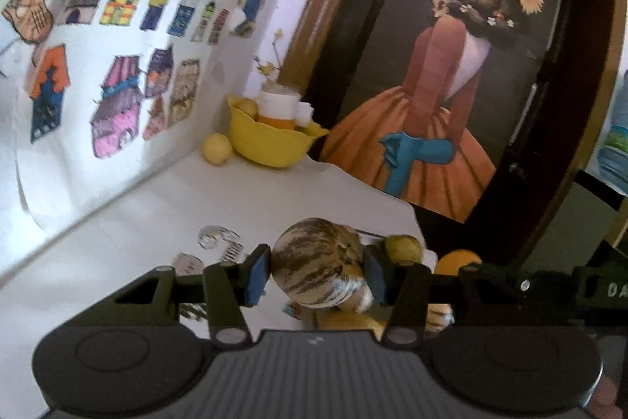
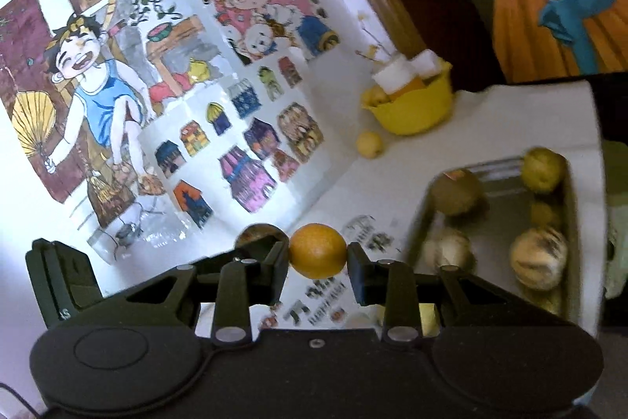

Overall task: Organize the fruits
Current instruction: 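Carry the striped melon and small orange over to the metal tray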

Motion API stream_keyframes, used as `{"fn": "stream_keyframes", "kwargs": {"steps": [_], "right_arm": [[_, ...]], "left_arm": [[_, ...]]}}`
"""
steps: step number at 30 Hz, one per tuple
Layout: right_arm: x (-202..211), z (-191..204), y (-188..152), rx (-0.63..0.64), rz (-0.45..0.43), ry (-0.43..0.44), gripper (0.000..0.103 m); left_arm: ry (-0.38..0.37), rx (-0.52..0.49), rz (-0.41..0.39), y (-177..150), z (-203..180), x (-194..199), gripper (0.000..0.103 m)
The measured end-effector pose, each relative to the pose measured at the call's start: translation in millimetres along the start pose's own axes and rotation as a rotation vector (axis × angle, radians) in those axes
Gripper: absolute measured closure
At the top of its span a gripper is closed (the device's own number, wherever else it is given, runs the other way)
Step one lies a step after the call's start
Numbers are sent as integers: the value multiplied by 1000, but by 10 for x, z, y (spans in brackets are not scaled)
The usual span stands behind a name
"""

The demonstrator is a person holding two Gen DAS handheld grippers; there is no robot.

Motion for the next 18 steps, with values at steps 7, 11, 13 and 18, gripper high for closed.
{"fn": "stream_keyframes", "kwargs": {"steps": [7, 11, 13, 18], "right_arm": [[269, -465, -211, -33, -17, -98, 68], [335, -694, -370, -29, -7, -155, 68], [359, -796, -452, -19, 1, -185, 68], [369, -957, -563, 24, 8, -257, 68]], "left_arm": [[-67, -4, 34, -304, -312, -26, 48], [-87, 12, 55, -507, -413, -84, 48], [-88, 14, 63, -602, -461, -107, 48], [-90, 13, 100, -779, -532, -173, 48]]}}
Point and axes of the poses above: each gripper's, at about its wrist camera, not at the fingertips, and x roughly against the way its jaws point, z to its left, y to its top, the point moved 6 cm from there along -x, roughly the way its jaws point, and after that the axes turned 5 degrees about -x, right-handed, at the moved point
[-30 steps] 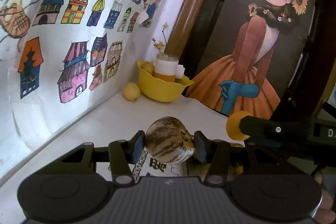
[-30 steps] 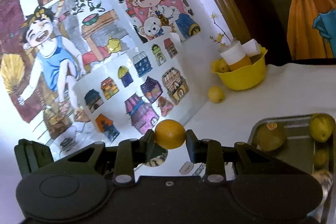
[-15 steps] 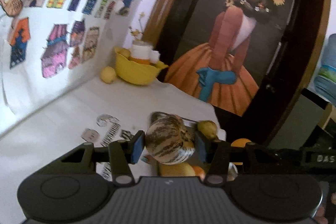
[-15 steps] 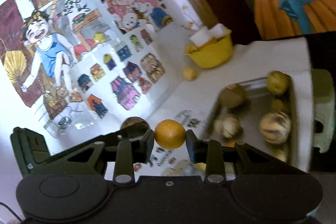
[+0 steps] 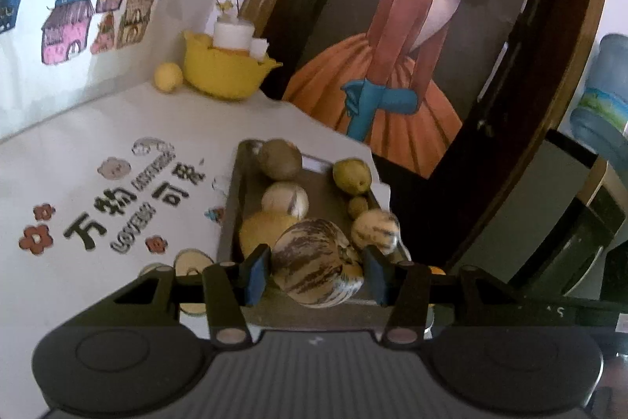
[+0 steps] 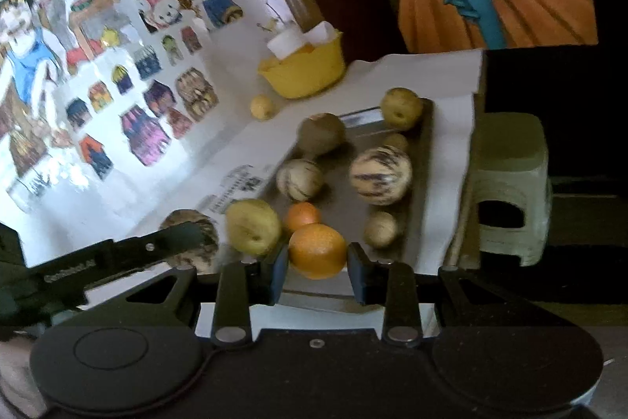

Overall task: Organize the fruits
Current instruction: 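Carry the striped melon and small orange over to the metal tray, then lower both fruits onto the tray and open both grippers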

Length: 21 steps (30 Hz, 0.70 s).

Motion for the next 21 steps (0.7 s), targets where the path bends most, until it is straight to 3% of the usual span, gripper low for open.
{"fn": "stream_keyframes", "kwargs": {"steps": [5, 21], "right_arm": [[-55, -101, -69, 36, 4, -59, 68], [-136, -132, -114, 88, -13, -87, 68]], "left_arm": [[16, -24, 36, -98, -67, -77, 48], [57, -94, 101, -141, -179, -295, 48]]}}
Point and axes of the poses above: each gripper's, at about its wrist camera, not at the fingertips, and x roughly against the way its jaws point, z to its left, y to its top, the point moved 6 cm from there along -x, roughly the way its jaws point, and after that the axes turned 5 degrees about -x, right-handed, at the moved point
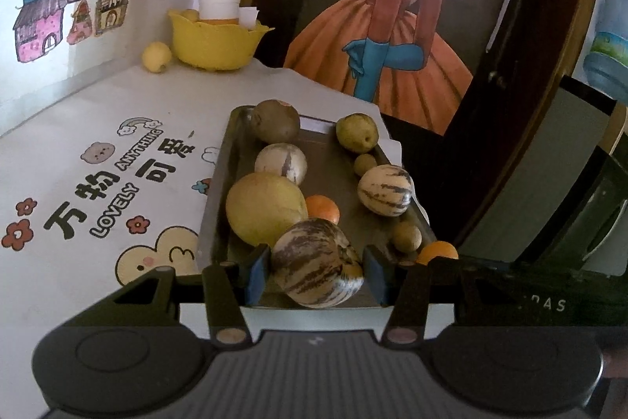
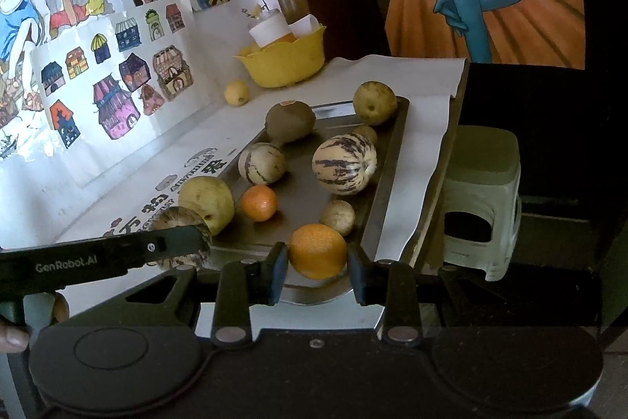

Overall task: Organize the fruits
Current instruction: 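Lower both fruits onto the tray and open both grippers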

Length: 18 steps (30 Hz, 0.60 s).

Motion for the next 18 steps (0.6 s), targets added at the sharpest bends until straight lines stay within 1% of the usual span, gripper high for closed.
{"fn": "stream_keyframes", "kwargs": {"steps": [7, 18], "right_arm": [[-25, 26, 17, 47, 9, -14, 68], [-84, 54, 44, 88, 25, -22, 68]], "left_arm": [[25, -41, 25, 36, -11, -26, 48], [17, -104, 55, 70, 2, -52, 47]]}}
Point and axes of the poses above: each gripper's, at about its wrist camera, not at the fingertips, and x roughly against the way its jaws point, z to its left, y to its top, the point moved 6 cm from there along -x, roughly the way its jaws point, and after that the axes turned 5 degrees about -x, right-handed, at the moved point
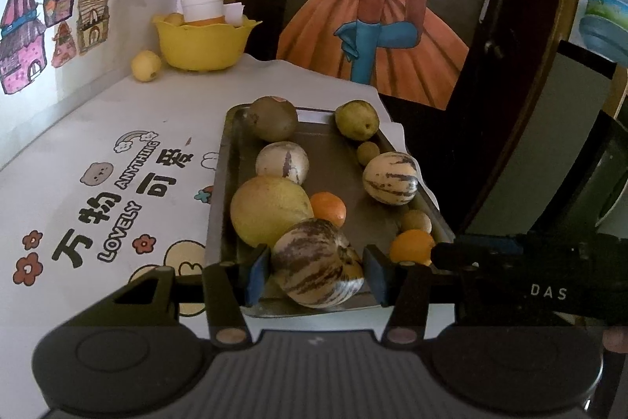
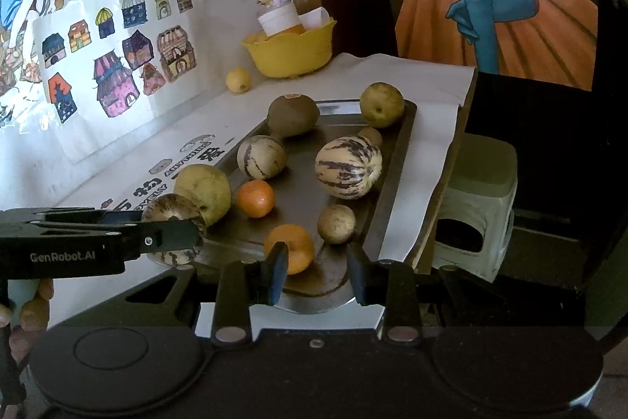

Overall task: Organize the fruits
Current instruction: 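Lower both fruits onto the tray and open both grippers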

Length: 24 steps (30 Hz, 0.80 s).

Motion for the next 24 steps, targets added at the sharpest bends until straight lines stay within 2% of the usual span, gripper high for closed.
{"fn": "stream_keyframes", "kwargs": {"steps": [9, 24], "right_arm": [[2, 21, -30, -8, 1, 13, 68], [33, 13, -56, -35, -14, 32, 67]], "left_arm": [[-3, 8, 5, -10, 29, 7, 47], [1, 57, 12, -67, 124, 54, 38]]}}
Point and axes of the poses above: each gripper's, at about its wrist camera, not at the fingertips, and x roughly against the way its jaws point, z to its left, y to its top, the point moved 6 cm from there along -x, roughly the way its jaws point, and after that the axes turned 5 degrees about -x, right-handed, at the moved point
